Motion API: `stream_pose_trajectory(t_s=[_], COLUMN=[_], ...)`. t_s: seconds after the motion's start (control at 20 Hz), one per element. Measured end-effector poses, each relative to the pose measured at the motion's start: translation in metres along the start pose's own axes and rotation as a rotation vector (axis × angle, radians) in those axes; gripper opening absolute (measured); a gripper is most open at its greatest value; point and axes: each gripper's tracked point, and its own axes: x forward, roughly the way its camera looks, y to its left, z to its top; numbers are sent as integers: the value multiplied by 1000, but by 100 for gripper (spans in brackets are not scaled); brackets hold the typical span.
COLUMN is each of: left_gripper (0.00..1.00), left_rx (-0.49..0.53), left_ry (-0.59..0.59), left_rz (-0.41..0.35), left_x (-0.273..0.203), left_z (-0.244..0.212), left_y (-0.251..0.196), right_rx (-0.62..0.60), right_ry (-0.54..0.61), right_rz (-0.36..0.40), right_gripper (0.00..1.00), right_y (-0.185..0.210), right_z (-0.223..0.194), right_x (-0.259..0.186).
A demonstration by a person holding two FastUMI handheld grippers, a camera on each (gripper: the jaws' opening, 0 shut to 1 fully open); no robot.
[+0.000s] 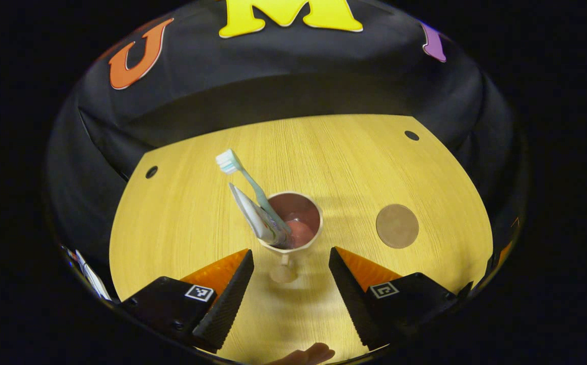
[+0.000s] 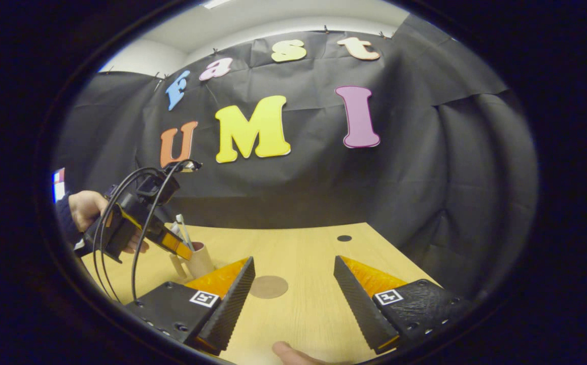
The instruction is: Put the toothbrush and toothpaste on the desktop into the cup, then pick up the cup and place it on the coaster on the desktop.
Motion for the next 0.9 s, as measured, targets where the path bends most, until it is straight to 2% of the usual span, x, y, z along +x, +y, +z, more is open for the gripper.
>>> stream_pose_trajectory(t_s=[0.15, 0.3, 0.35, 0.6, 0.65, 0.7, 0.75, 0.85, 0.9], left_gripper=[94, 90, 83, 67, 60, 57, 39, 29, 28], left_rx=[65, 66, 60, 22, 19, 16, 8, -2, -15], left_ry=[80, 189, 217, 289, 299, 313, 307, 284, 273], left_rz=[1, 0, 6, -21, -28, -27, -30, -35, -32], left_x=[14, 29, 33, 49, 51, 52, 50, 47, 44], left_z=[-4, -15, -18, -25, -25, -26, -22, -14, -8], left_y=[-1, 3, 4, -7, -10, -10, -10, -13, -13], right_rx=[-9, -33, -34, -24, -26, -28, -26, -5, -4], right_ry=[-1, -20, -21, -23, -24, -25, -26, -31, -39], right_rz=[28, 41, 43, 45, 44, 39, 37, 41, 46], right_gripper=[95, 95, 95, 95, 91, 95, 95, 95, 95], right_y=[12, 17, 17, 19, 18, 17, 16, 17, 19], right_z=[0, 2, 3, 4, 4, 4, 5, 9, 10], right_x=[-3, -5, -6, -5, -6, -6, -6, -9, -10])
